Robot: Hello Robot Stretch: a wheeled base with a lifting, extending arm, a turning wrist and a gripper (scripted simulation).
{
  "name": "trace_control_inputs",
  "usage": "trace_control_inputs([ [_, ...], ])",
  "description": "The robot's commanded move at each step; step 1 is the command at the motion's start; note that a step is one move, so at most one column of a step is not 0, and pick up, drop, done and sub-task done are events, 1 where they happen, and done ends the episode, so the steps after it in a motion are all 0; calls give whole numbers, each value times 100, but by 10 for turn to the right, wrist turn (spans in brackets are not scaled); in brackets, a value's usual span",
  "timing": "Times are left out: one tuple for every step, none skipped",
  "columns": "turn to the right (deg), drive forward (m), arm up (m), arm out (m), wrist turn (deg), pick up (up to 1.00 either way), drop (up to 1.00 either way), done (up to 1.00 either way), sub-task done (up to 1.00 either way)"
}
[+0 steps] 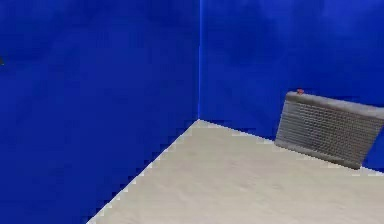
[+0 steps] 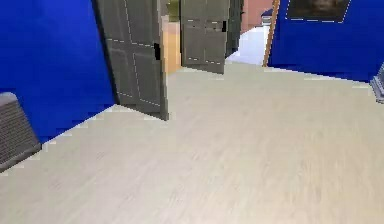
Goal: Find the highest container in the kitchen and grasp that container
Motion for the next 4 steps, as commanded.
trace_control_inputs([
  [450, 0, 0, 0, 0, 0, 0, 0, 0],
  [450, 0, 0, 0, 0, 0, 0, 0, 0],
  [90, 0, 0, 0, 0, 0, 0, 0, 0],
  [0, 100, 0, 0, 0, 0, 0, 0, 0],
])
